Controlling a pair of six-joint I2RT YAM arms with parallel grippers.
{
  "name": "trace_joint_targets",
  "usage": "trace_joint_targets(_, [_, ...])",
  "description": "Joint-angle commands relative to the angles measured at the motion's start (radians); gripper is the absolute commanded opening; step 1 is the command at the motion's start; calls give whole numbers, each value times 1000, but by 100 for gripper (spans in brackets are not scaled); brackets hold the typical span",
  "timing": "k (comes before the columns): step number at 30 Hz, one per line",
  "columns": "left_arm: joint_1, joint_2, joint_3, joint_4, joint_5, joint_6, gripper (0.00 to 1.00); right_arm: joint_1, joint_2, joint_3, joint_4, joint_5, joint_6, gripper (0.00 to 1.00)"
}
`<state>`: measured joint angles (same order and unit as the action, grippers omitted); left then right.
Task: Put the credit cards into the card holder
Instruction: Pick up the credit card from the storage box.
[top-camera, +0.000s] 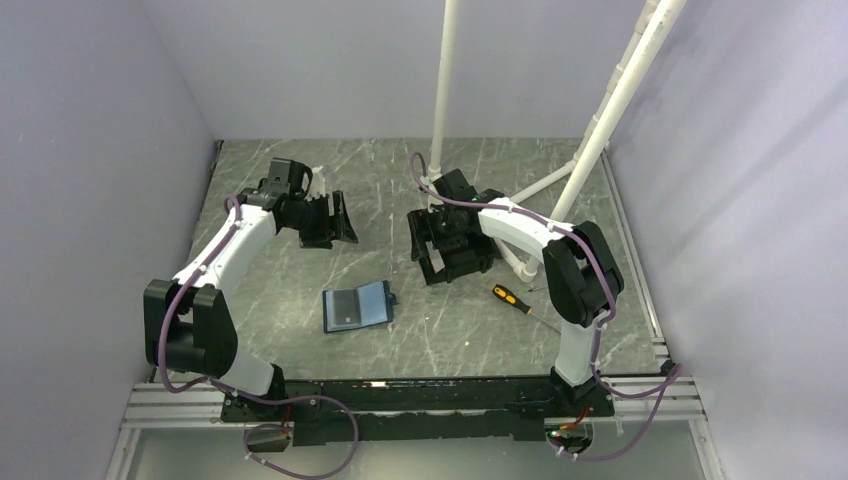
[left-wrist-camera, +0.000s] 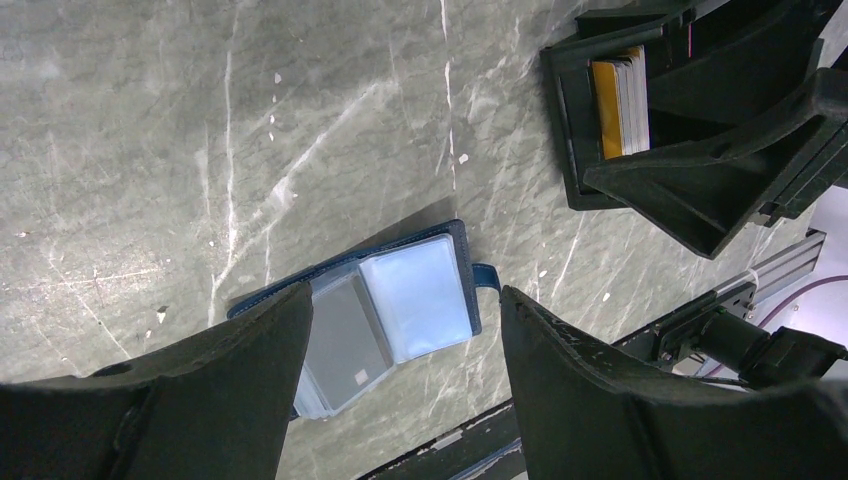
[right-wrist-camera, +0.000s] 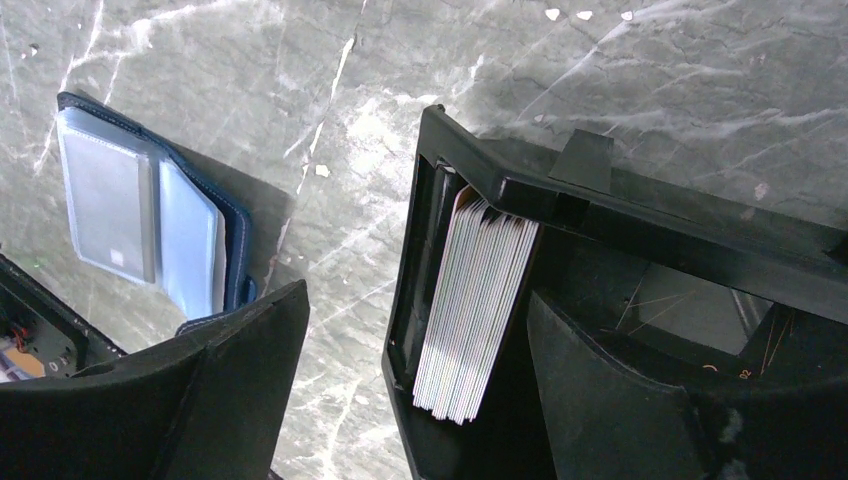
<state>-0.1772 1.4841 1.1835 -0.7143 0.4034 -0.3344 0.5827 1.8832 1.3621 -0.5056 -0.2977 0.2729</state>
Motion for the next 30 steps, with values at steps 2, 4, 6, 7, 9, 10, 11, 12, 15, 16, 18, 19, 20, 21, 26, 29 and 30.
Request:
trace_joint_targets(2, [7,4,0,21,22,27,74,-5,-4,-6,35,-18,8,80])
trace_joint_targets(4, [7,4,-1,20,20,27,74,-6,-10,-6,34,-18,8,77])
trace_joint_targets(6, [8,2,-1,21,20,26,74,-5,-17,-5,31,-21,7,75])
trace_joint_targets(7, [8,2,-1,21,21,26,74,-5,-20,-5,29,-21,6,74])
trace_joint_targets(9, [8,2,-1,21,22,27,74,-6,-25,-6,29,-22,4,71])
trace_joint_targets(10, [8,3,-2,21,22,27,74,-8,-27,-7,27,-20,4,70])
trace_joint_targets(11, [8,3,-1,21,20,27,74,-9,-28,-7,26,-20,3,68])
trace_joint_targets(12, [8,2,-2,21,20,27,74,-9,-30,-8,26,-20,3,67])
trace_joint_targets(15, [8,1,-2,21,17,27,74,-14,-37,-14,31,-21,5,60])
trace_joint_targets(16, [8,1,-2,20,16,27,74,-15,-39,-15,30,-20,5,58])
trace_joint_targets(18, [9,2,-3,19,15,26,74,-16,-41,-15,30,-22,5,54])
trace_joint_targets(19, [9,2,-2,19,15,28,74,-18,-42,-16,30,-23,5,52])
trace_joint_targets(20, [9,3,-2,19,15,29,74,-20,-45,-19,32,-24,5,51])
trace_joint_targets(21, [8,4,-2,18,16,28,74,-20,-48,-20,33,-26,5,50])
trace_joint_targets(26, [8,5,-2,19,14,28,74,-27,-58,-27,40,-42,7,42])
trace_joint_targets(29, [8,7,-1,18,14,29,74,-27,-61,-30,42,-37,6,43])
trace_joint_targets(30, [8,7,-2,18,15,29,74,-29,-61,-30,44,-33,6,49])
